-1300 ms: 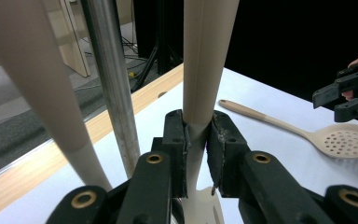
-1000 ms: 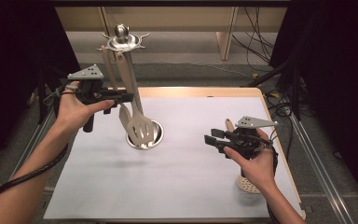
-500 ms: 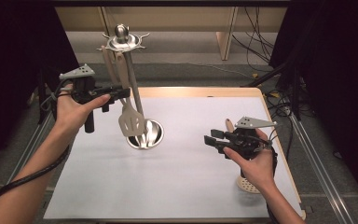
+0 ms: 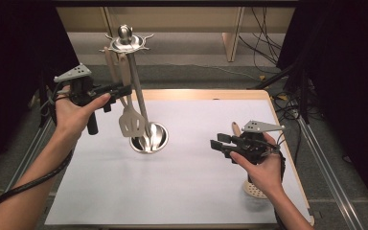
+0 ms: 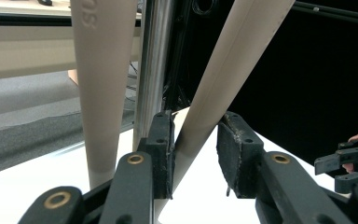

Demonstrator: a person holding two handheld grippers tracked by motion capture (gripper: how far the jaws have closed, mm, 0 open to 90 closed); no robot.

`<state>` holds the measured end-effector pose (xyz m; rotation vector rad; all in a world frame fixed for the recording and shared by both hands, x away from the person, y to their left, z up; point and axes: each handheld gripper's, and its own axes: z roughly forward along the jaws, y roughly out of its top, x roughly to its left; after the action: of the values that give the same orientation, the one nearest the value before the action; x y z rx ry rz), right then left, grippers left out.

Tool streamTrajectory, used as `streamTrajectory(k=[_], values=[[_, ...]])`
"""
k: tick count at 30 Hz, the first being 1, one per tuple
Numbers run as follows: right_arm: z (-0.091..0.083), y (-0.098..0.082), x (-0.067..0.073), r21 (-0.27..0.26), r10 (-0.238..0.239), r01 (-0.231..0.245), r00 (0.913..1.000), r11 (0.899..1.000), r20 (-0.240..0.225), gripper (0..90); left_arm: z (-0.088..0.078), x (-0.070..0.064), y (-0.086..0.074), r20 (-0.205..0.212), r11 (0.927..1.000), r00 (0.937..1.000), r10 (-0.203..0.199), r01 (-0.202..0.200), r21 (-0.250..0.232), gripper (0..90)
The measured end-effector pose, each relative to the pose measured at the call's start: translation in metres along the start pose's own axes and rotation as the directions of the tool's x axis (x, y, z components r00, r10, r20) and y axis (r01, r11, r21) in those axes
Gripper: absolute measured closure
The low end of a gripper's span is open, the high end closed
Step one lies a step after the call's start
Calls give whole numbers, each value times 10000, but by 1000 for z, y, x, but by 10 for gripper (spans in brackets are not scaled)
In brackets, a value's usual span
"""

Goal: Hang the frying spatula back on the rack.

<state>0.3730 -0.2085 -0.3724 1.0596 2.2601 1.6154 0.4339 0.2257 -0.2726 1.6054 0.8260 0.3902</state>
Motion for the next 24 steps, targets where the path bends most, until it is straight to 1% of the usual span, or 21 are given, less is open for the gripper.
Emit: streamTrajectory(k=[3, 5, 6, 8, 9, 11, 14, 15, 16, 18, 19, 20, 22, 24], values=[[0, 0, -1, 0, -242, 242, 9996, 9997, 146, 569, 0, 0, 0, -11, 10000, 10000, -94, 94, -34, 660], [-1, 0, 1, 62, 23, -24, 9999, 10000, 103, 568, 1, 0, 1, 77, 9998, 9998, -182, 182, 13, 661], [0, 0, 1, 15, 22, -22, 10000, 10000, 10, 569, 1, 0, 1, 110, 9997, 9997, -226, 225, 65, 663], [1, 0, 1, 32, 24, -24, 10000, 10000, -28, 569, 2, 0, 2, 307, 9992, 9989, -359, 353, 205, 667], [0, 0, 2, 121, 161, -160, 9998, 9998, -79, 569, 3, 0, 3, 413, 9987, 9983, -422, 410, 292, 671], [1, 0, 2, 129, 157, -156, 9998, 9998, -89, 569, 4, -1, 4, 632, 9980, 9968, -489, 462, 441, 681], [0, 0, 1, 100, 12, -12, 10000, 9999, -7, 568, 7, -1, 5, 719, 9967, 9960, -535, 489, 644, 699], [0, 0, 2, 94, 59, -59, 10000, 9999, -54, 568, 7, -1, 6, 763, 9962, 9955, -569, 516, 697, 705], [0, 0, 1, 35, -24, 24, 10000, 10000, -36, 568, 8, -1, 5, 839, 9958, 9943, -656, 598, 700, 707], [-1, 0, 2, 10, 4, -4, 10000, 10000, 48, 567, 8, -1, 6, 779, 9962, 9953, -583, 529, 696, 706], [-2, 1, 1, 119, -37, 36, 9999, 9999, 118, 567, 9, -1, 5, 727, 9967, 9961, -504, 455, 676, 706], [0, 0, 1, -36, -84, 85, 10000, 10000, 42, 567, 8, -1, 6, 686, 9970, 9968, -414, 367, 687, 706], [0, 0, 0, -37, -115, 115, 9999, 9999, 48, 567, 8, -1, 5, 593, 9977, 9978, -303, 266, 624, 706], [-1, 0, 0, 39, -169, 168, 9998, 9999, 115, 567, 6, -2, 4, 400, 9986, 9992, -64, 43, 533, 705]])
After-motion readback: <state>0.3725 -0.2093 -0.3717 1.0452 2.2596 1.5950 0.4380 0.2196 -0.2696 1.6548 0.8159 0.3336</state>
